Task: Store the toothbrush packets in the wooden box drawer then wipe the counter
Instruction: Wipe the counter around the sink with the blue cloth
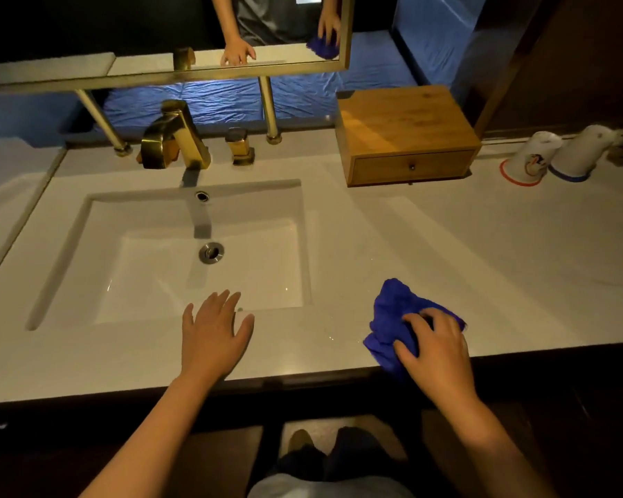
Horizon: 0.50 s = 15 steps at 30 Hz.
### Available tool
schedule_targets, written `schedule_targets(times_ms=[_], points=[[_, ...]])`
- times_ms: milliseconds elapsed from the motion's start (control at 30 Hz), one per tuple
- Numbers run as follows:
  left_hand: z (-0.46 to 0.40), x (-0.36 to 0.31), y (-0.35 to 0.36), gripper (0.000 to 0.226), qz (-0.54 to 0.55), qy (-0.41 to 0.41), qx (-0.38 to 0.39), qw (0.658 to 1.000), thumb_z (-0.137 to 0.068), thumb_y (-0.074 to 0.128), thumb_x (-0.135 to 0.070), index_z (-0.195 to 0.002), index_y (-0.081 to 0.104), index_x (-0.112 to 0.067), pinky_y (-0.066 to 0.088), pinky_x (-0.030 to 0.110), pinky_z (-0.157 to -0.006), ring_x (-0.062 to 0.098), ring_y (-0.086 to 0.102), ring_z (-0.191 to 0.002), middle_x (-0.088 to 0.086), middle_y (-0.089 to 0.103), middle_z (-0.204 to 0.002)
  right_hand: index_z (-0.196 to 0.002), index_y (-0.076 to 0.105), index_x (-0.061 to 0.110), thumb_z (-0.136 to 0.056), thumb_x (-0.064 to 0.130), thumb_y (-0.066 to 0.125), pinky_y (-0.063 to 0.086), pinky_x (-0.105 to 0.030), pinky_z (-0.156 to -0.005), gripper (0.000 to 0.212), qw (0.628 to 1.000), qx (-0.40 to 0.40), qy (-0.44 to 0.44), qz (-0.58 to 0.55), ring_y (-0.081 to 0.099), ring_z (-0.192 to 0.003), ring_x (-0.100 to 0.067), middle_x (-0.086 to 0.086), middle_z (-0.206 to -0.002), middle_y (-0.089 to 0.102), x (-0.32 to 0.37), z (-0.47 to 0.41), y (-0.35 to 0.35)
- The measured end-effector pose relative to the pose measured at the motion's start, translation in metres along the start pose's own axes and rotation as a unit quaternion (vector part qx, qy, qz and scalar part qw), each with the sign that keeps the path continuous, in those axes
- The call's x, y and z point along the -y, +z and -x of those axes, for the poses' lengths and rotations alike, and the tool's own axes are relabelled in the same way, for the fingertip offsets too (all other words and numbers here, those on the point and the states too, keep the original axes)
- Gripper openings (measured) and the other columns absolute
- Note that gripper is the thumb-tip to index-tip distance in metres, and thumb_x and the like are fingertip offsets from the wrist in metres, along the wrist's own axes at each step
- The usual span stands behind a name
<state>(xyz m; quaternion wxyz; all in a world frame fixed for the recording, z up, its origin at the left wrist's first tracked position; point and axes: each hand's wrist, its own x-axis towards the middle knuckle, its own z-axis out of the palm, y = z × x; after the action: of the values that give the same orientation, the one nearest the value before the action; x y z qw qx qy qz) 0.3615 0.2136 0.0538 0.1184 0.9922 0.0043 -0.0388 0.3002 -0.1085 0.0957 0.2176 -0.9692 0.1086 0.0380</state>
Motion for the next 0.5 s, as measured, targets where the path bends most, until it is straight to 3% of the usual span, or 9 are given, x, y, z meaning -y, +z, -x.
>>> schedule_targets(times_ms=[67, 167, 233, 300, 400, 500], points=[[0.000, 0.000, 0.000, 0.055, -0.003, 0.002, 0.002, 1.000, -0.092, 0.029, -0.053, -0.138, 0.041, -0.026, 0.006, 0.046, -0.117, 0.017, 0.027, -0.142, -0.001, 0.040, -0.149, -0.142, 0.027, 0.021, -0.087, 0.050, 0.048, 0.020, -0.043, -0.113, 0.066, 0.997, 0.035, 0.005, 0.067, 0.015, -0.142, -0.026, -0.012, -0.154, 0.020, -0.005, -0.007, 0.010], [-0.001, 0.000, -0.002, 0.060, -0.007, 0.003, 0.005, 1.000, -0.089, 0.025, -0.055, -0.137, 0.043, -0.025, 0.005, 0.046, -0.117, 0.018, 0.028, -0.141, 0.000, 0.041, -0.148, -0.145, -0.010, 0.029, -0.083, 0.070, 0.025, 0.000, -0.051, -0.115, 0.083, 0.985, 0.075, 0.028, 0.150, -0.012, -0.144, -0.023, -0.008, -0.157, -0.013, -0.014, -0.008, 0.018], [-0.002, 0.000, -0.003, 0.063, -0.012, 0.001, 0.006, 1.000, -0.087, 0.022, -0.056, -0.137, 0.043, -0.025, 0.005, 0.046, -0.116, 0.018, 0.029, -0.141, -0.001, 0.041, -0.148, -0.145, -0.013, 0.027, -0.079, 0.075, 0.017, -0.003, -0.055, -0.114, 0.087, 0.981, 0.076, 0.043, 0.175, -0.014, -0.144, -0.025, -0.011, -0.157, -0.014, -0.007, 0.000, 0.024], [-0.002, 0.000, -0.002, 0.064, -0.016, 0.002, 0.006, 1.000, -0.087, 0.021, -0.056, -0.137, 0.043, -0.025, 0.005, 0.046, -0.116, 0.017, 0.029, -0.141, -0.001, 0.041, -0.148, -0.146, -0.005, 0.024, -0.073, 0.079, 0.011, -0.006, -0.057, -0.113, 0.093, 0.978, 0.055, 0.043, 0.195, -0.007, -0.145, -0.027, -0.014, -0.158, -0.003, 0.006, 0.009, 0.029], [-0.002, 0.000, -0.002, 0.063, -0.014, 0.002, 0.004, 1.000, -0.087, 0.021, -0.056, -0.138, 0.043, -0.024, 0.005, 0.046, -0.116, 0.017, 0.029, -0.141, -0.001, 0.041, -0.148, -0.146, -0.005, 0.026, -0.066, 0.085, 0.005, -0.012, -0.050, -0.112, 0.099, 0.986, 0.011, 0.040, 0.160, -0.006, -0.145, -0.027, -0.014, -0.158, -0.001, 0.019, 0.006, 0.029], [-0.002, 0.000, -0.003, 0.061, -0.012, 0.006, 0.006, 1.000, -0.089, 0.023, -0.053, -0.138, 0.042, -0.023, 0.006, 0.046, -0.116, 0.018, 0.029, -0.141, 0.000, 0.041, -0.148, -0.145, -0.012, 0.026, -0.065, 0.083, -0.006, -0.002, -0.050, -0.115, 0.098, 0.987, 0.017, 0.038, 0.155, -0.008, -0.145, -0.029, -0.016, -0.157, -0.006, 0.025, -0.004, 0.036]])
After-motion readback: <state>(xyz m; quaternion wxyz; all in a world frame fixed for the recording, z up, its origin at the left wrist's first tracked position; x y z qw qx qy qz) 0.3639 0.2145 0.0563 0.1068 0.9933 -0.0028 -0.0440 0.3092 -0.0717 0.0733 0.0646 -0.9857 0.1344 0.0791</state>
